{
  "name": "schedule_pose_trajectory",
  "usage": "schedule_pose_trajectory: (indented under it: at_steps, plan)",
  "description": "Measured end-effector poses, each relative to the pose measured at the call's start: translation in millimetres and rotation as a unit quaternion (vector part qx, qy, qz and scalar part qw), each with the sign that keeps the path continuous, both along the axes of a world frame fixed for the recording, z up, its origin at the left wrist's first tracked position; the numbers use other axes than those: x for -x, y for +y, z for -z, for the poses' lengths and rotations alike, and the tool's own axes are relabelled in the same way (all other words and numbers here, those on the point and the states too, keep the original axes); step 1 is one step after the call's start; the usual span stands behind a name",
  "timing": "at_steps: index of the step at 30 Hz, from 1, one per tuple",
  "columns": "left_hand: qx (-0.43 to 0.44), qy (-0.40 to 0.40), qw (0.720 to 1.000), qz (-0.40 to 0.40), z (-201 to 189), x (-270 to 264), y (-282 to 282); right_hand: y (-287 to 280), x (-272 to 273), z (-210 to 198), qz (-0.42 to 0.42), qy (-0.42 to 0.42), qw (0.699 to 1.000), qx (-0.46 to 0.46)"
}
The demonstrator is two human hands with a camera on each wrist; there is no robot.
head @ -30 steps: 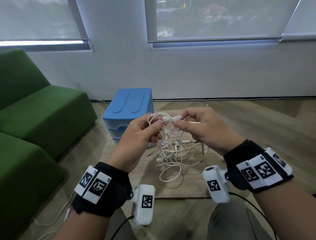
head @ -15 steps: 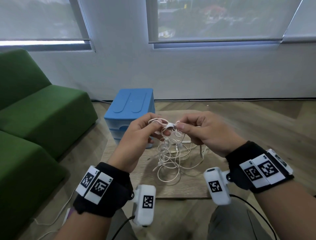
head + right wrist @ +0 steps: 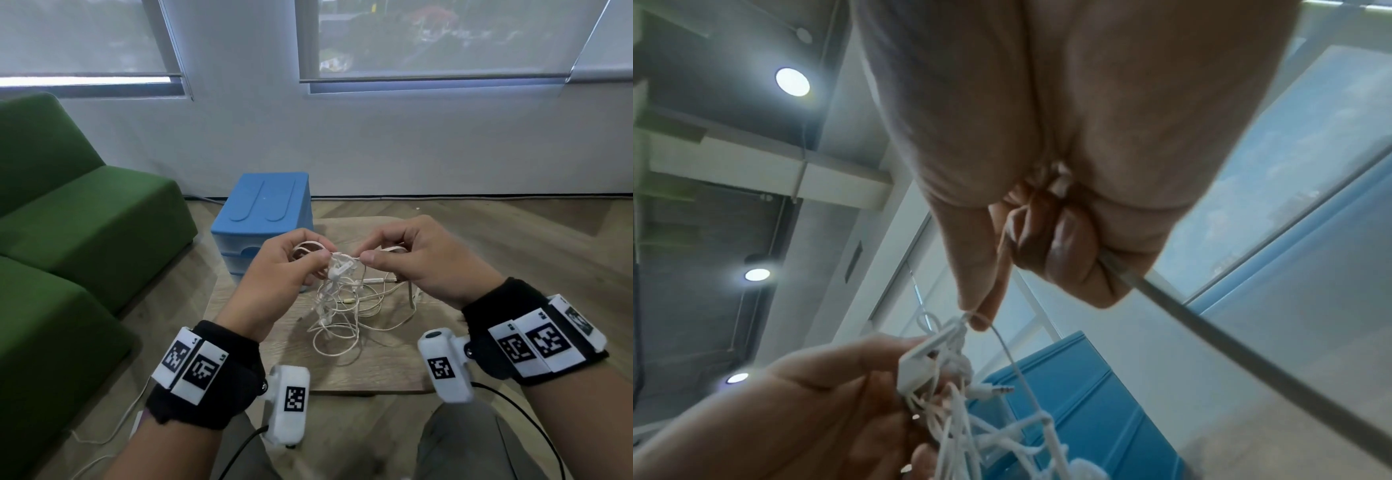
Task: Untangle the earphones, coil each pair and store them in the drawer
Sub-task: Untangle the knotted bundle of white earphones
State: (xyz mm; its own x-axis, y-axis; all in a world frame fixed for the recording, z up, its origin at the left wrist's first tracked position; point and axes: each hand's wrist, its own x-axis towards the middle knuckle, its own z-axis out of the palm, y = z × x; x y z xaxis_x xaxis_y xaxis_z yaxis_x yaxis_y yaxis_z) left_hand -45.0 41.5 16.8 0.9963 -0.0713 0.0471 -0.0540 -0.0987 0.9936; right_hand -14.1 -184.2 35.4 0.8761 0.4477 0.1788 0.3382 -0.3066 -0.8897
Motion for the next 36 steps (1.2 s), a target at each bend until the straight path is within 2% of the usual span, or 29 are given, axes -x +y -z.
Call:
schedule_pose_trajectory:
  at_steps: [3, 6, 9, 12, 16, 24, 31, 36]
  plan:
    - [0.008, 0.000, 1.000, 0.004, 0, 0, -3, 4, 0, 1, 0.018, -0.029, 0.999, 0.012]
    - [-0.008, -0.009, 1.000, 0.019, -2, 1, -4, 8, -1, 2, 0.030, -0.024, 0.999, 0.000]
    - [-0.017, -0.018, 0.999, 0.042, -1, 3, -6, 11, 0, 3, 0.033, 0.009, 0.999, -0.022]
    - [-0.018, -0.034, 0.999, 0.032, -1, 2, -9, 13, 1, 5, 0.016, 0.071, 0.994, -0.082]
    - [0.050, -0.012, 0.998, 0.027, 1, -1, -8, 12, 2, 6, -0.016, 0.108, 0.984, -0.140]
    - [0.078, 0.001, 0.996, 0.050, 4, 0, -5, 4, 0, 6, -0.012, 0.001, 0.997, -0.074]
    - [0.045, 0.008, 0.996, 0.072, 2, 0, -3, 1, -3, -5, -0.018, -0.108, 0.993, 0.050]
    - [0.006, -0.005, 0.999, 0.052, 2, -2, -2, 3, -6, -2, 0.018, -0.103, 0.994, 0.024]
